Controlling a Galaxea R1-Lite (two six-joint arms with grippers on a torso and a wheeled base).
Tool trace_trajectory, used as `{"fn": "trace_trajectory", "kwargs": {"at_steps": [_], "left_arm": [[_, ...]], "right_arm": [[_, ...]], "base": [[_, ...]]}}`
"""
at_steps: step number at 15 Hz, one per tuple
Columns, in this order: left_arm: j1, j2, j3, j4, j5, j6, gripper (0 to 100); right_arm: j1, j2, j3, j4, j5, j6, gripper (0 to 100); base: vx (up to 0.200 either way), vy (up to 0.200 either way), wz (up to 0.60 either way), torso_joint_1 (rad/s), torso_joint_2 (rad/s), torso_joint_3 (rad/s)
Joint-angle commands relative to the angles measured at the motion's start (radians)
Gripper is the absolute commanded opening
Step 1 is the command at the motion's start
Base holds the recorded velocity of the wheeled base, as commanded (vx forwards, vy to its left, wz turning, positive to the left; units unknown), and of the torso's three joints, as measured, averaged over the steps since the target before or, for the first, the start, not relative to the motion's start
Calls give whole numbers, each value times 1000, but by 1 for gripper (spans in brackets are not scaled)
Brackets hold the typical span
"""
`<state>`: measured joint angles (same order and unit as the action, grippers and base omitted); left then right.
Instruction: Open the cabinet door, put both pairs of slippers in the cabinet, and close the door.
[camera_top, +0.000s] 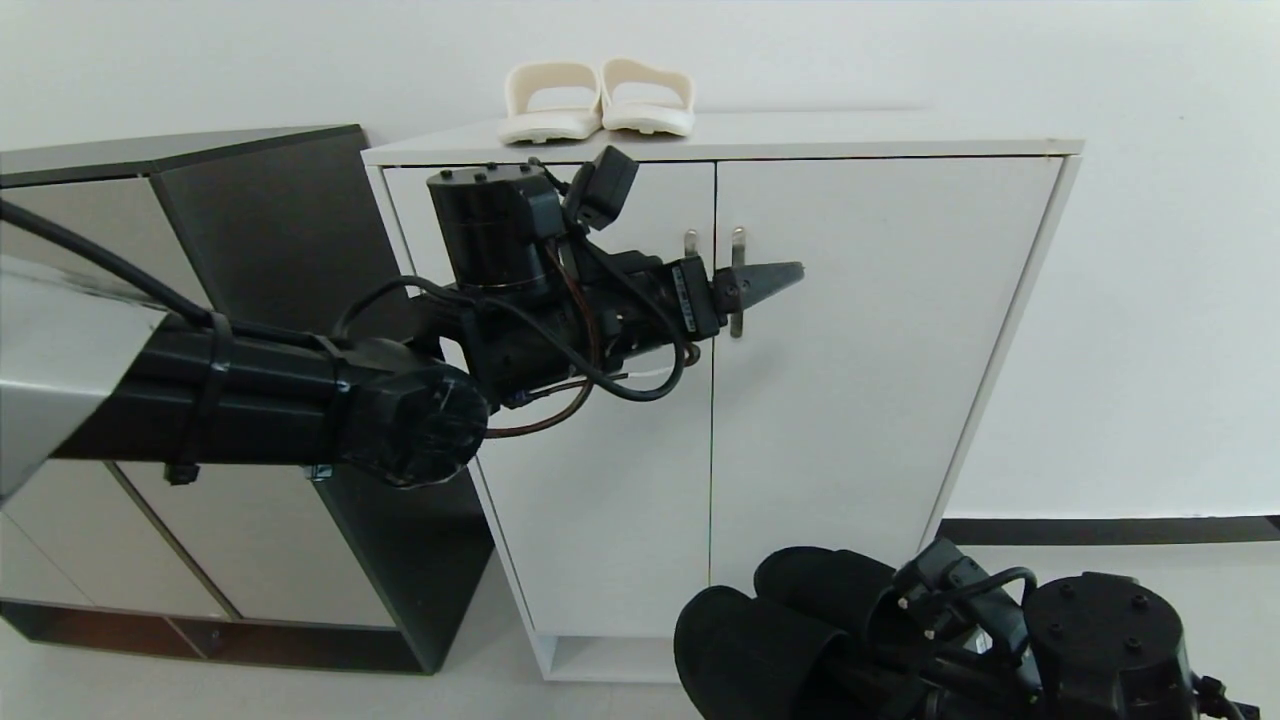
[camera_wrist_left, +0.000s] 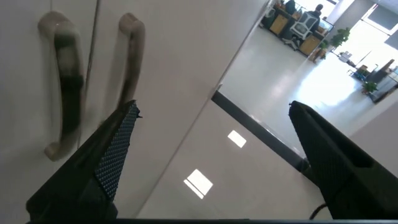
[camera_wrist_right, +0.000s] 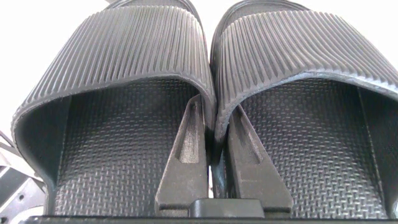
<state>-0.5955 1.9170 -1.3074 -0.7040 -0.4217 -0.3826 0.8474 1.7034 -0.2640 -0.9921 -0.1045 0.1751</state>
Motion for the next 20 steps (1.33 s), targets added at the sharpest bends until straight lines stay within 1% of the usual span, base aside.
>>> {"fn": "trace_trajectory", "kwargs": {"at_steps": [1, 4, 5, 6, 9, 11, 13, 14, 16, 17, 20], "left_arm": [[3, 33, -27, 0, 18, 4, 100], [6, 69, -67, 1, 47, 11, 100], [8, 85, -79, 3, 58, 28, 100], [8, 92, -87, 5, 61, 34, 100], [8, 120, -127, 12, 63, 36, 100], [6, 140, -167, 37, 63, 36, 100], [6, 137, -165, 38, 63, 36, 100], [6, 134, -162, 38, 63, 36, 0], [-1, 128, -151, 40, 63, 36, 0], [-7, 100, -127, 40, 63, 36, 0], [-26, 22, -10, 23, 63, 42, 0]], "right_arm": [[-1, 2, 0, 0, 0, 0, 0], [-1, 2, 0, 0, -1, 0, 0], [-1, 2, 0, 0, -1, -2, 0], [-1, 1, 2, 0, -1, -2, 0], [1, 2, 2, 0, -1, -2, 0], [1, 13, 3, 0, -3, -2, 0], [1, 13, 3, 0, 0, -2, 0], [1, 13, 3, 0, 0, -2, 0], [10, 13, 5, 0, 3, -2, 0], [15, 12, 9, 0, 3, 0, 0], [16, 5, 25, -11, 43, -2, 0]], "base": [[0, 0, 0, 0, 0, 0], [0, 0, 0, 0, 0, 0], [0, 0, 0, 0, 0, 0], [0, 0, 0, 0, 0, 0], [0, 0, 0, 0, 0, 0], [0, 0, 0, 0, 0, 0], [0, 0, 0, 0, 0, 0], [0, 0, 0, 0, 0, 0], [0, 0, 0, 0, 0, 0], [0, 0, 0, 0, 0, 0], [0, 0, 0, 0, 0, 0]]}}
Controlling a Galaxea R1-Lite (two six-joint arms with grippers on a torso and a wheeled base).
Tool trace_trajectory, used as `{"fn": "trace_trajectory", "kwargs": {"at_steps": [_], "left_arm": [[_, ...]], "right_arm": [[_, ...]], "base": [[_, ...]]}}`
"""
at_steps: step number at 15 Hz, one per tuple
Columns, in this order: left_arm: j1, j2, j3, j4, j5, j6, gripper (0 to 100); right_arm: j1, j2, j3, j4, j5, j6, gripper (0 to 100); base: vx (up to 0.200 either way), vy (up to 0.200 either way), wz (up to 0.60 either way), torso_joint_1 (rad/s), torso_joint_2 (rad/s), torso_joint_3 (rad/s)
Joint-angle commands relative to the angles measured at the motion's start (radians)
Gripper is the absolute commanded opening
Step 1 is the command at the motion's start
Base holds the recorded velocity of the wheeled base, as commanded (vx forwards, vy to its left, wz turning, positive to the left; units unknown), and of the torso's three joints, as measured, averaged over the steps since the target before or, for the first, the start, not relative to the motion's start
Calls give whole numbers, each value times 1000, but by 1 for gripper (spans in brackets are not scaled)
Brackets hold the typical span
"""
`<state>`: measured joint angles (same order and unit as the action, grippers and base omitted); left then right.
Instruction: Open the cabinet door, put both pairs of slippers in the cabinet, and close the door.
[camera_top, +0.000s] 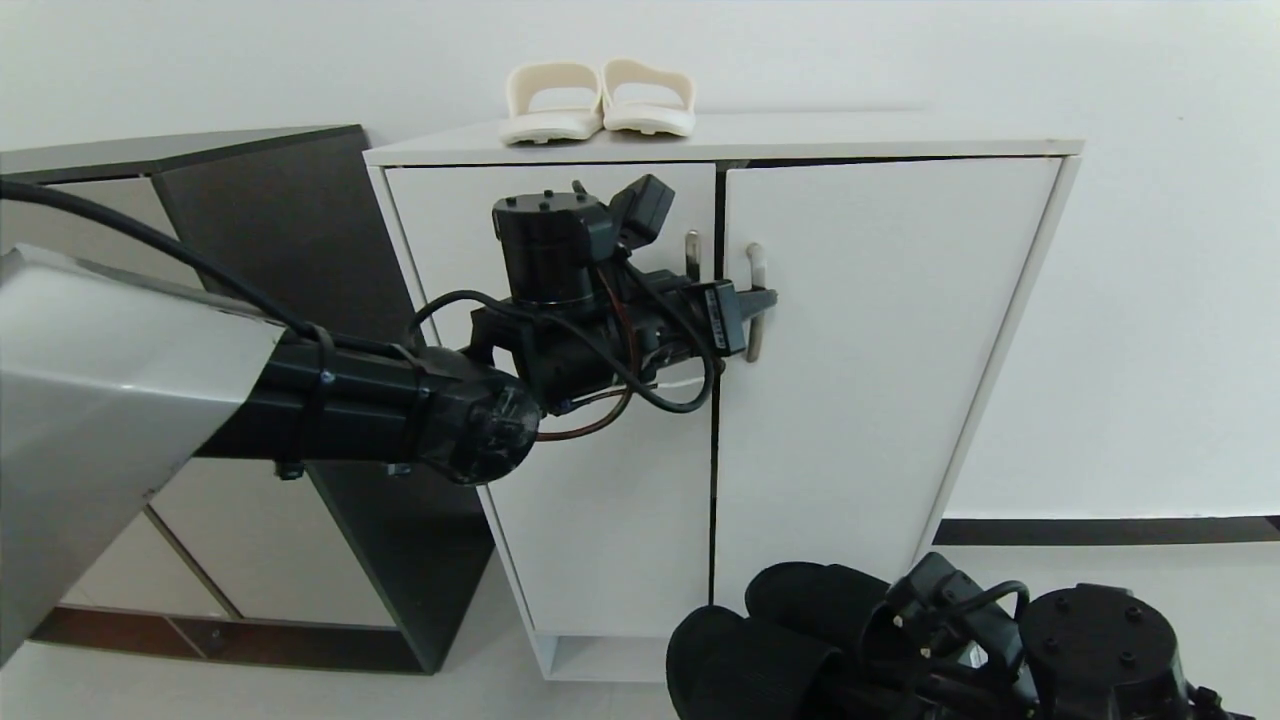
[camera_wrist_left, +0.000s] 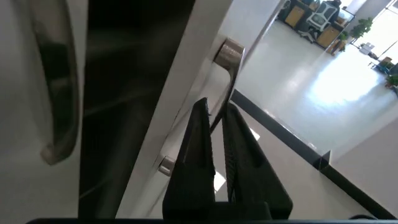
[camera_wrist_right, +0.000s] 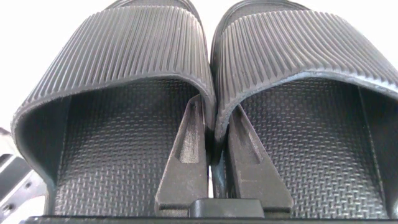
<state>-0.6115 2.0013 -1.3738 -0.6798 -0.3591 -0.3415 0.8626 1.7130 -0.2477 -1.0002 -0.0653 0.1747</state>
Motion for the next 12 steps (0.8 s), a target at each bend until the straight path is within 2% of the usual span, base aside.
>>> {"fn": "trace_trajectory", "kwargs": {"at_steps": [1, 5, 7, 9, 11, 12], "left_arm": [[-22, -104, 113, -1, 0, 18, 0], [-53, -220, 242, -4, 0, 48, 0], [-71, -288, 306, -4, 2, 70, 0], [-85, -366, 375, -4, 2, 73, 0], [-76, -380, 381, -4, 3, 72, 0], [-45, -371, 375, -4, 3, 67, 0]], "right_arm": [[6, -7, 27, -23, 33, -1, 0], [26, -7, 110, -150, 108, -44, 0], [26, -7, 119, -155, 110, -60, 0], [30, -4, 119, -155, 111, -60, 0], [30, -3, 119, -155, 111, -60, 0], [32, -3, 119, -155, 110, -60, 0]], "base": [[0, 0, 0, 0, 0, 0], [0, 0, 0, 0, 0, 0], [0, 0, 0, 0, 0, 0], [0, 0, 0, 0, 0, 0], [0, 0, 0, 0, 0, 0], [0, 0, 0, 0, 0, 0]]}}
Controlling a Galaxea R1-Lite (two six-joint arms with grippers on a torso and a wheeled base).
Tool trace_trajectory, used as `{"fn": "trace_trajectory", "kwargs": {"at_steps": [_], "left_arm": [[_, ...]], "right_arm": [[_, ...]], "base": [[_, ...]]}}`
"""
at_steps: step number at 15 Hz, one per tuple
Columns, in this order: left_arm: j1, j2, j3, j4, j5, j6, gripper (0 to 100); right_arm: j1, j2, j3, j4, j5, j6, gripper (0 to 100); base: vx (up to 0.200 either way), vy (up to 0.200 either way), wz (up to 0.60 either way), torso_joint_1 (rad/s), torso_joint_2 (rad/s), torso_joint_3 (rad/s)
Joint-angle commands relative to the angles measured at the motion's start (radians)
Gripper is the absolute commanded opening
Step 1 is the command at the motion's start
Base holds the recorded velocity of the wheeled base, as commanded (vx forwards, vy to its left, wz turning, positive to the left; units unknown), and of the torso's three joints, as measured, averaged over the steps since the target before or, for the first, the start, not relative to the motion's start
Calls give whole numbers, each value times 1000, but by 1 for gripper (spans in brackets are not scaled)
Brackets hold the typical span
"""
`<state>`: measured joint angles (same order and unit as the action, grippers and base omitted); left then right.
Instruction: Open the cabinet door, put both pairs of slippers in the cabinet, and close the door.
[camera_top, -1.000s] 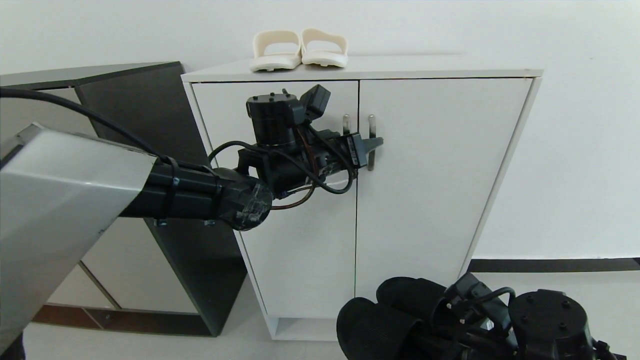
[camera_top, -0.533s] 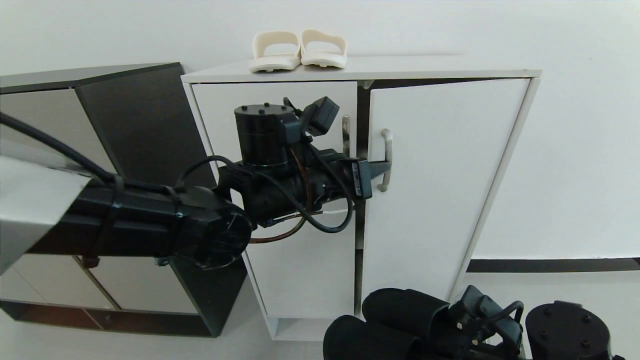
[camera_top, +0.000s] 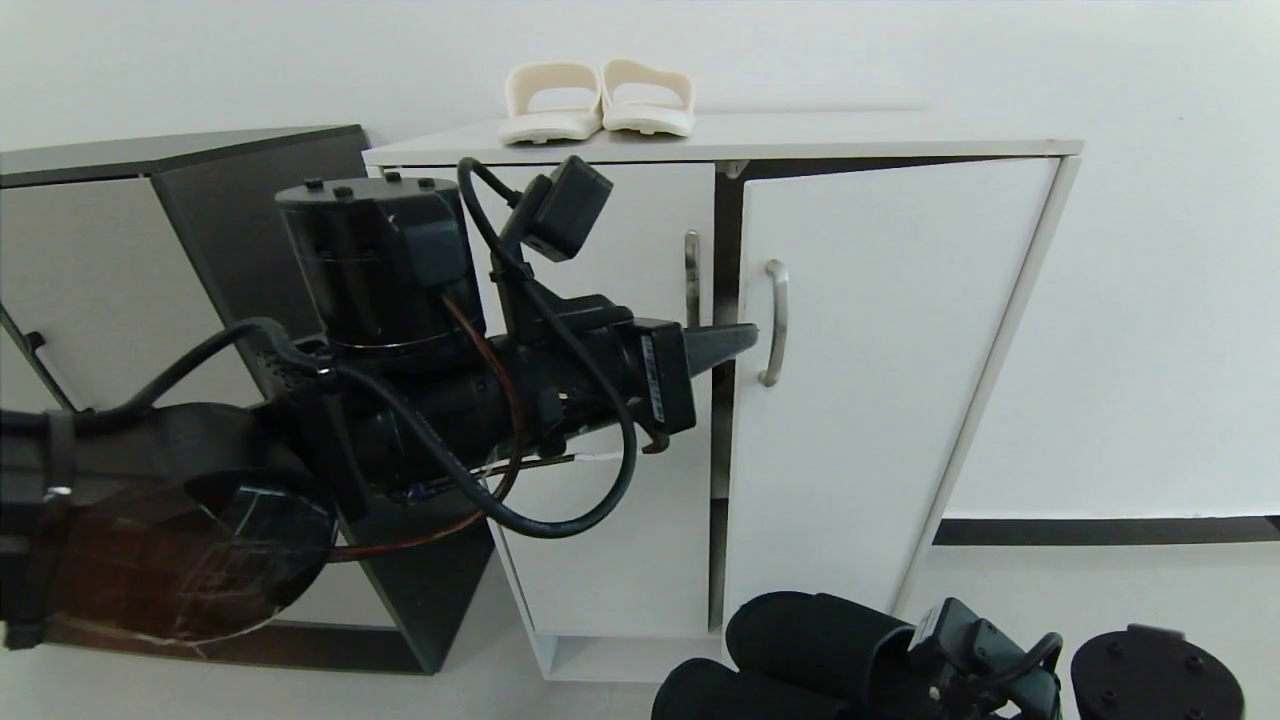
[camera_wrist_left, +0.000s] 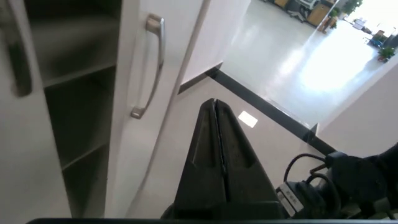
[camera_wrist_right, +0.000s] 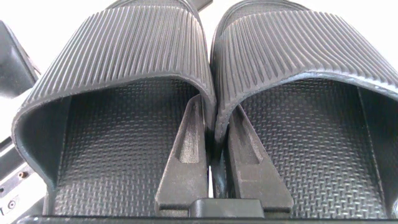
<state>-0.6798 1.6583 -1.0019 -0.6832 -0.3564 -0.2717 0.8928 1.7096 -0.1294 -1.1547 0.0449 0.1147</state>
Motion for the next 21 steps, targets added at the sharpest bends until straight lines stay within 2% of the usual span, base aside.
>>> {"fn": "trace_trajectory", "kwargs": {"at_steps": [1, 4, 10, 15, 21], "left_arm": [[43, -8, -9, -1, -3, -4, 0], [78, 75, -92, -1, -1, -6, 0], [101, 201, -253, 10, 0, -34, 0], [129, 255, -311, 19, -4, -35, 0], [132, 310, -389, 47, -7, -35, 0]], "right_arm": [[2, 1, 1, 0, 0, 0, 0], [3, 4, -1, 0, 0, 0, 0], [5, 4, -1, 0, -2, 0, 0], [15, 13, -1, 0, -2, 0, 0], [48, 19, 1, 0, -3, 2, 0]], "base": [[0, 0, 0, 0, 0, 0], [0, 0, 0, 0, 0, 0], [0, 0, 0, 0, 0, 0], [0, 0, 0, 0, 0, 0], [0, 0, 0, 0, 0, 0]]}}
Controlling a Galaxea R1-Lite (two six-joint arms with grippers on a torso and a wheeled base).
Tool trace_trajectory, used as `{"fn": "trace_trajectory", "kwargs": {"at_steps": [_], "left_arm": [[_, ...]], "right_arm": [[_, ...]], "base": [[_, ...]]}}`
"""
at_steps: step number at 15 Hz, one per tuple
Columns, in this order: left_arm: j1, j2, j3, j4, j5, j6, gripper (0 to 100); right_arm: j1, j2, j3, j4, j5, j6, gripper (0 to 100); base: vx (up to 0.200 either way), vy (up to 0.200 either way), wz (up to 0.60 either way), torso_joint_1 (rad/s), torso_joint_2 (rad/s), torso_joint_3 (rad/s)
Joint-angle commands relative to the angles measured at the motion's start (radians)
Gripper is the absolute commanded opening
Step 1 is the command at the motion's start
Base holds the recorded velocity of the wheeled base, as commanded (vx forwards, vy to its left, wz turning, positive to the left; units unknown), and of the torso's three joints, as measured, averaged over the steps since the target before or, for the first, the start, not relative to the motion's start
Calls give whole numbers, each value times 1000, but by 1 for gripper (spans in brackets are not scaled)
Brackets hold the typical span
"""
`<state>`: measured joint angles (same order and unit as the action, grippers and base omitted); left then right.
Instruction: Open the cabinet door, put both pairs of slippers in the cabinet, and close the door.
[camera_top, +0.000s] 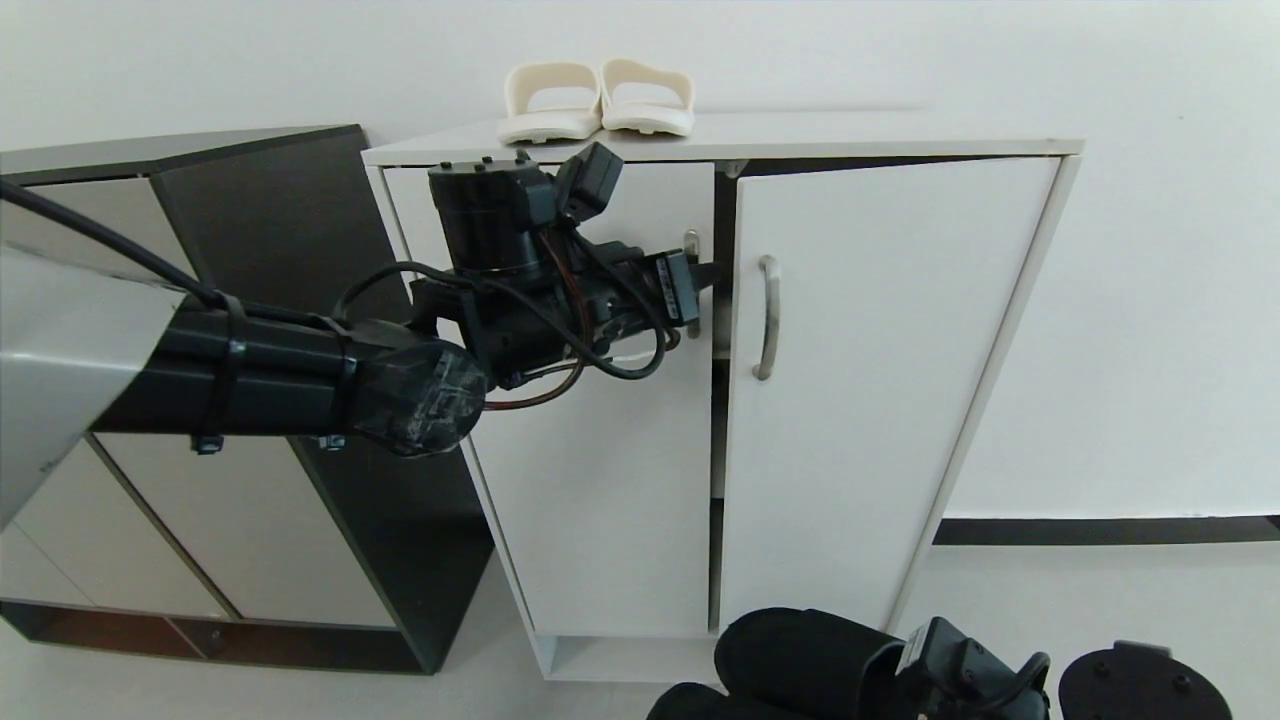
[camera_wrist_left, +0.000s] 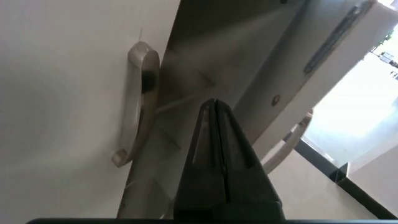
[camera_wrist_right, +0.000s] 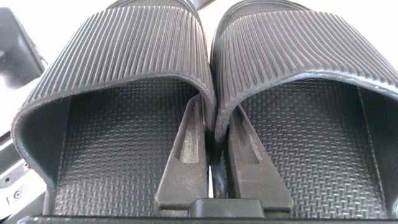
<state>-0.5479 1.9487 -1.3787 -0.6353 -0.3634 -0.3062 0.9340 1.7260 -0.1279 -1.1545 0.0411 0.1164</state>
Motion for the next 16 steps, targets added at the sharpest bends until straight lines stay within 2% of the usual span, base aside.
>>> {"fn": "trace_trajectory", "kwargs": {"at_steps": [1, 2, 5, 6, 7, 8, 9, 11, 14, 16], "left_arm": [[0, 27, -14, -1, 0, 1, 0], [0, 27, -13, -1, -5, 1, 0], [-12, 15, 1, -3, -40, 6, 0], [-34, -5, 35, -9, -55, 9, 0], [-61, -30, 98, -20, -89, 25, 0], [-63, -31, 101, -21, -91, 27, 0], [-101, -86, 201, -66, -146, 76, 0], [-122, -126, 233, -73, -150, 78, 0], [-119, -139, 253, -78, -147, 78, 0], [-106, -175, 302, -81, -143, 81, 0]], "right_arm": [[14, 3, 1, -1, -1, 0, 0], [19, 3, 5, -1, -1, 0, 0], [26, 14, 10, -1, -1, 0, 0], [29, 15, 10, -1, -3, 0, 0], [29, 15, 11, -1, -1, -1, 0], [29, 15, 11, -1, -3, -1, 0], [32, 15, 17, -1, -1, -1, 0], [37, 15, 20, -1, -1, -1, 0], [52, 12, 28, -22, -4, -1, 0], [51, 17, 36, -62, -13, 0, 0]], "base": [[0, 0, 0, 0, 0, 0], [0, 0, 0, 0, 0, 0], [-200, 0, 0, 2, 5, 5], [-200, 0, 0, 7, 7, 2], [-200, 0, 0, 7, 2, 2], [-200, 0, 0, 7, 7, 2], [-200, 0, 0, -2, 12, -2], [-200, 0, 0, 0, 2, -2], [-200, 0, 0, 4, 1, 2], [-200, 0, 0, 5, 2, 5]]}}
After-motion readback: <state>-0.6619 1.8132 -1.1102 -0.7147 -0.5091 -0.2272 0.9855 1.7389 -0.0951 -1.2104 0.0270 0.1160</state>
